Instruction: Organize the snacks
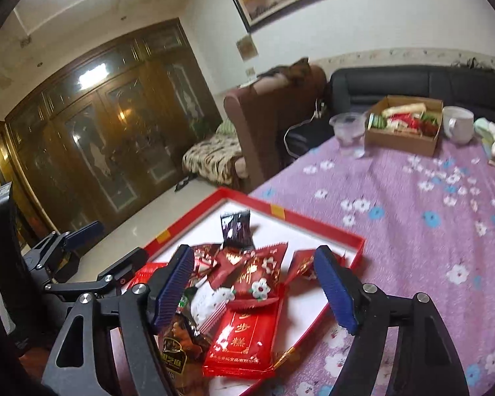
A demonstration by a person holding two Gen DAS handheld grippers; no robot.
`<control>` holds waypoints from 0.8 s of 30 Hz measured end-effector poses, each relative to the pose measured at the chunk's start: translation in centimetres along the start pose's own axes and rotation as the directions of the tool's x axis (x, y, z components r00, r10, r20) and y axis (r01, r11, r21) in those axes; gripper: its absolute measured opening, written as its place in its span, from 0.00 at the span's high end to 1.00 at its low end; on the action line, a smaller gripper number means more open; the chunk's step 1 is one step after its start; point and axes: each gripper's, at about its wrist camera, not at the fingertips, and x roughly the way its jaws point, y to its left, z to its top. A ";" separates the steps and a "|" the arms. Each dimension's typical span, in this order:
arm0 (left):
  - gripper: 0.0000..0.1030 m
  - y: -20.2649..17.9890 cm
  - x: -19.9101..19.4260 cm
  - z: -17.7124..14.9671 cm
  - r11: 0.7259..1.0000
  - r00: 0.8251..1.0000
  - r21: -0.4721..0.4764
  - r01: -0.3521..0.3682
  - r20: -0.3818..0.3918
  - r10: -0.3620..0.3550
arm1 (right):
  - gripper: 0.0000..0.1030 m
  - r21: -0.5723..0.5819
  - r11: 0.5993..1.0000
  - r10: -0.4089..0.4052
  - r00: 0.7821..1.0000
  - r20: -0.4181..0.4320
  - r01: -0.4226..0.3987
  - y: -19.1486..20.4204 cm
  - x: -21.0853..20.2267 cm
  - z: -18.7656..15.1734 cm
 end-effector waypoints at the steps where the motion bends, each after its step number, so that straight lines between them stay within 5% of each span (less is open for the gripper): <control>1: 0.15 0.0 -0.3 0.0 1.000 1.000 0.005 -0.010 0.006 0.010 | 0.25 -0.003 1.000 -0.005 1.000 0.013 0.005 0.1 -0.4 0.1; 9: 0.15 1.6 -4.2 -0.1 0.994 0.995 -0.052 0.095 0.047 -0.092 | 0.19 -0.084 0.990 -0.104 0.986 0.126 0.116 2.3 -3.7 0.8; 14: 0.13 2.8 -7.8 -0.5 0.992 0.989 -0.084 0.094 0.127 -0.083 | 0.17 -0.048 0.989 -0.126 0.976 0.176 0.137 3.4 -7.3 0.4; 17: 0.00 3.5 -10.1 -1.0 0.986 0.981 -0.119 0.121 0.165 -0.100 | 0.17 -0.053 0.988 -0.135 0.972 0.193 0.148 5.0 -9.9 -0.5; 24: 0.00 4.6 -15.9 -2.6 0.952 0.947 -0.168 0.257 0.242 -0.213 | 0.16 -0.065 0.988 -0.114 0.952 0.283 0.137 9.9 -17.5 -4.0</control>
